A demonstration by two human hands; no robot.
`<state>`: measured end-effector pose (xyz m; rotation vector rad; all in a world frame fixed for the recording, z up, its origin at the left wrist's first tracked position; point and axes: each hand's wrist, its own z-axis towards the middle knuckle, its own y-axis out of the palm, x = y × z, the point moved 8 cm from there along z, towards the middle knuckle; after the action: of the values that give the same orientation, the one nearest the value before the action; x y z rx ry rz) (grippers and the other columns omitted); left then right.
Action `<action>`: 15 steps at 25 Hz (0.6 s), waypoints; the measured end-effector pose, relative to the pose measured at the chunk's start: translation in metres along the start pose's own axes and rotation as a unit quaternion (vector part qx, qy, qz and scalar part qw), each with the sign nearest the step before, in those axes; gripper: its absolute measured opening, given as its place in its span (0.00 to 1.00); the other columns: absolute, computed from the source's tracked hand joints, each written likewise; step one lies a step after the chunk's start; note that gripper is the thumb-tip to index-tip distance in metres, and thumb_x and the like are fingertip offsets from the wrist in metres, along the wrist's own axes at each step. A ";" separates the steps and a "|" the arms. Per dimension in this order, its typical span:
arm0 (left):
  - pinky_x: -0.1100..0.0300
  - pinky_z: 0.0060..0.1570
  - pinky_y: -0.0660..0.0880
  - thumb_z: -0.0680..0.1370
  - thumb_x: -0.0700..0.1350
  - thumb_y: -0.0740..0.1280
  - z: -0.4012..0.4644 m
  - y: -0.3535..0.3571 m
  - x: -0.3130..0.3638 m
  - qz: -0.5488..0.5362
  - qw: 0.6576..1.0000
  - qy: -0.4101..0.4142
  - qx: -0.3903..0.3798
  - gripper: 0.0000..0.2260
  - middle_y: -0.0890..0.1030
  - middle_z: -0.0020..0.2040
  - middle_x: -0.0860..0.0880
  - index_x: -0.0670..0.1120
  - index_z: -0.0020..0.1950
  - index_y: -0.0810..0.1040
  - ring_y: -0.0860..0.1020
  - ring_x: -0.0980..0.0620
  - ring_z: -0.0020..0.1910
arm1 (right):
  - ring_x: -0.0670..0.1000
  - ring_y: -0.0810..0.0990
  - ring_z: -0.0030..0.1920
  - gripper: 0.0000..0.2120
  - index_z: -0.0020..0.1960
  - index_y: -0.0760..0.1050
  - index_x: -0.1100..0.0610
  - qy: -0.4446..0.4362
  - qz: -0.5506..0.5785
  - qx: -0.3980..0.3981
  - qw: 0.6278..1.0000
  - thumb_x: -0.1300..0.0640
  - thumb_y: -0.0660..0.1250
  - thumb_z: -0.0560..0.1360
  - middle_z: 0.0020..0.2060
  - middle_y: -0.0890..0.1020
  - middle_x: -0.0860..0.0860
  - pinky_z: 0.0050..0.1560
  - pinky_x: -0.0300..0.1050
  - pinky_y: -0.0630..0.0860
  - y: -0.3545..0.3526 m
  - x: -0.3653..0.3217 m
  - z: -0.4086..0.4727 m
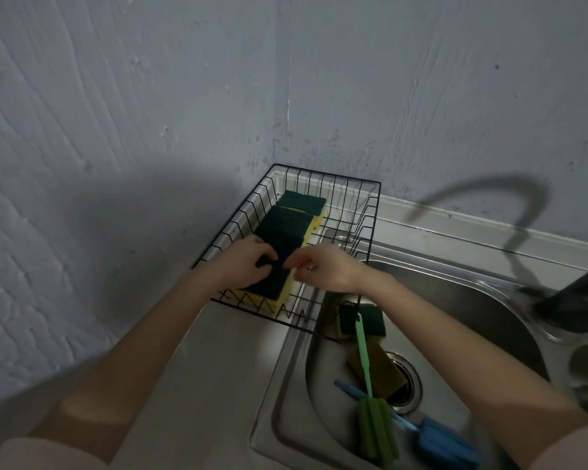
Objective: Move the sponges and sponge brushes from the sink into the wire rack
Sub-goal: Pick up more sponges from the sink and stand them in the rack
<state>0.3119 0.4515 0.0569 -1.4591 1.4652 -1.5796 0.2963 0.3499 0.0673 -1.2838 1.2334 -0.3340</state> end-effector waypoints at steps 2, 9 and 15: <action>0.54 0.61 0.70 0.77 0.44 0.60 -0.004 -0.011 0.026 -0.005 0.999 0.033 0.030 0.15 0.71 0.65 0.43 0.46 0.64 0.72 0.71 0.47 0.62 | 0.51 0.74 0.63 0.17 0.63 0.71 0.55 0.003 -0.004 0.049 0.999 0.59 0.60 0.75 0.63 0.77 0.53 0.58 0.39 0.67 -0.019 0.005 -0.017; 0.60 0.50 0.70 0.78 0.43 0.59 -0.019 -0.011 0.134 -0.043 0.988 0.134 0.067 0.12 0.79 0.56 0.45 0.46 0.60 0.75 0.73 0.55 0.48 | 0.53 0.75 0.60 0.15 0.60 0.74 0.55 0.051 0.028 0.158 0.986 0.61 0.62 0.74 0.59 0.78 0.55 0.59 0.42 0.69 -0.057 0.052 -0.109; 0.60 0.49 0.70 0.77 0.44 0.59 -0.014 0.033 0.203 -0.020 0.987 0.156 0.017 0.12 0.79 0.56 0.45 0.45 0.59 0.75 0.75 0.53 0.50 | 0.53 0.77 0.57 0.15 0.59 0.74 0.55 0.100 0.020 0.135 0.986 0.60 0.64 0.73 0.56 0.80 0.55 0.56 0.41 0.70 -0.047 0.113 -0.158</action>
<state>0.2346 0.2655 0.0989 -1.2712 1.5776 -1.9143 0.2293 0.1618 0.0819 -1.0092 1.3310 -0.5910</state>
